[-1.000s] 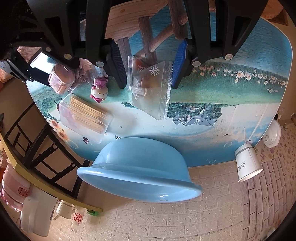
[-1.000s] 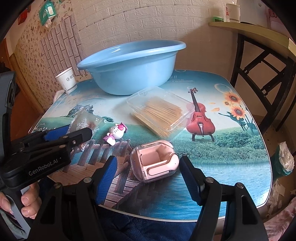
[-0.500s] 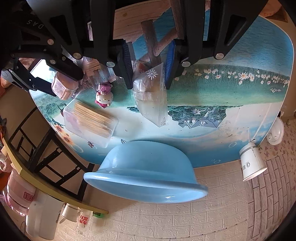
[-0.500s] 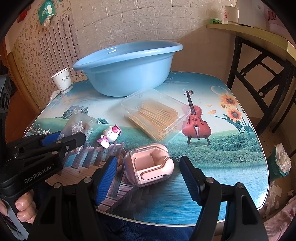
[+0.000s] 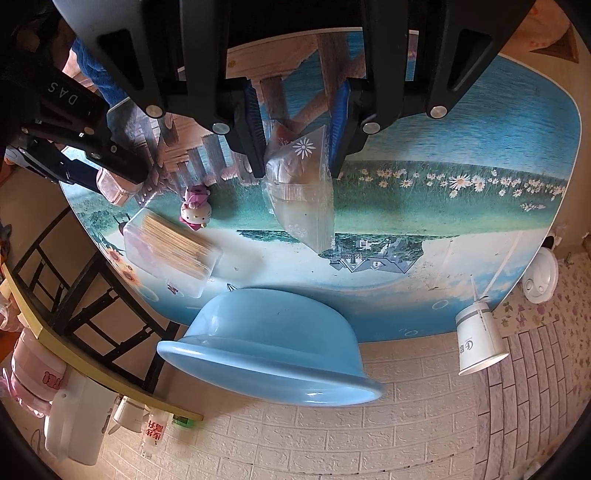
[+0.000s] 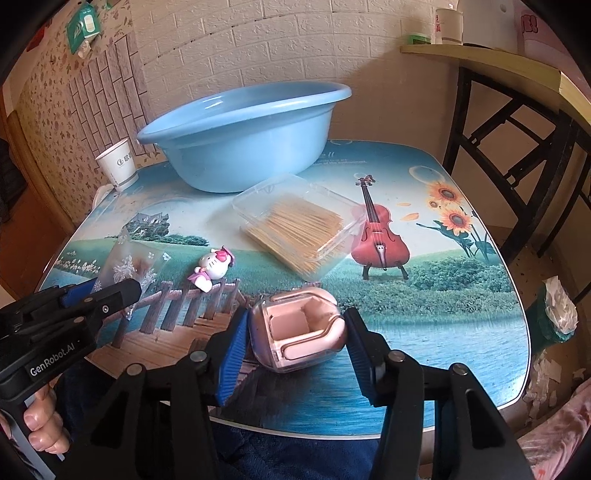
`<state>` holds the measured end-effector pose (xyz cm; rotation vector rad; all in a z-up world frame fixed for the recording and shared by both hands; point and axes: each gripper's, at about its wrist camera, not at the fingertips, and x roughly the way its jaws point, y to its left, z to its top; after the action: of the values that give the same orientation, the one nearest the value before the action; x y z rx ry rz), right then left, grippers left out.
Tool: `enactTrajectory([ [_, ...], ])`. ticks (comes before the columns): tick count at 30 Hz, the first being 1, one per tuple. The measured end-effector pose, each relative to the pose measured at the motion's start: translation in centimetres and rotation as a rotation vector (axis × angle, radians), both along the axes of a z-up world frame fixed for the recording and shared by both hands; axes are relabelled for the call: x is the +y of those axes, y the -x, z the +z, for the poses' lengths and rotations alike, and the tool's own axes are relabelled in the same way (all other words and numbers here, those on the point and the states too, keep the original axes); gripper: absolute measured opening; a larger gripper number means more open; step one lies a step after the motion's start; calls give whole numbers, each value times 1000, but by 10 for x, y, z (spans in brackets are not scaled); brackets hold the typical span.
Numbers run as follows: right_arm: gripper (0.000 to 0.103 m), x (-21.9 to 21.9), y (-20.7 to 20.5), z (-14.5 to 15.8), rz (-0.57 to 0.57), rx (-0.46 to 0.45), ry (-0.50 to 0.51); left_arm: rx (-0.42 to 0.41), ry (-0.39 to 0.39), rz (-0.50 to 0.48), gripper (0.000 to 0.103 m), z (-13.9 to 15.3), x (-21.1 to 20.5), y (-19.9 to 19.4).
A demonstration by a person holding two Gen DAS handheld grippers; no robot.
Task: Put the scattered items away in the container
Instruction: 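Lift and hold the zip bag and pink holder above the table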
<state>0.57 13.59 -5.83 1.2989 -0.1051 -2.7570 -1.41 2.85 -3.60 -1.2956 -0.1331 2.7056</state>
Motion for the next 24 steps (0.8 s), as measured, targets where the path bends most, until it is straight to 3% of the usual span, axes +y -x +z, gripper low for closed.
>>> enactTrajectory([
  [10,53,-3,-9,1,24,-9,26,0,-4,-5,30,-2,0,-4],
  [24,59,-9,-5,-2,49,2,-19,9,-7,-2,34,-3,-1,-3],
])
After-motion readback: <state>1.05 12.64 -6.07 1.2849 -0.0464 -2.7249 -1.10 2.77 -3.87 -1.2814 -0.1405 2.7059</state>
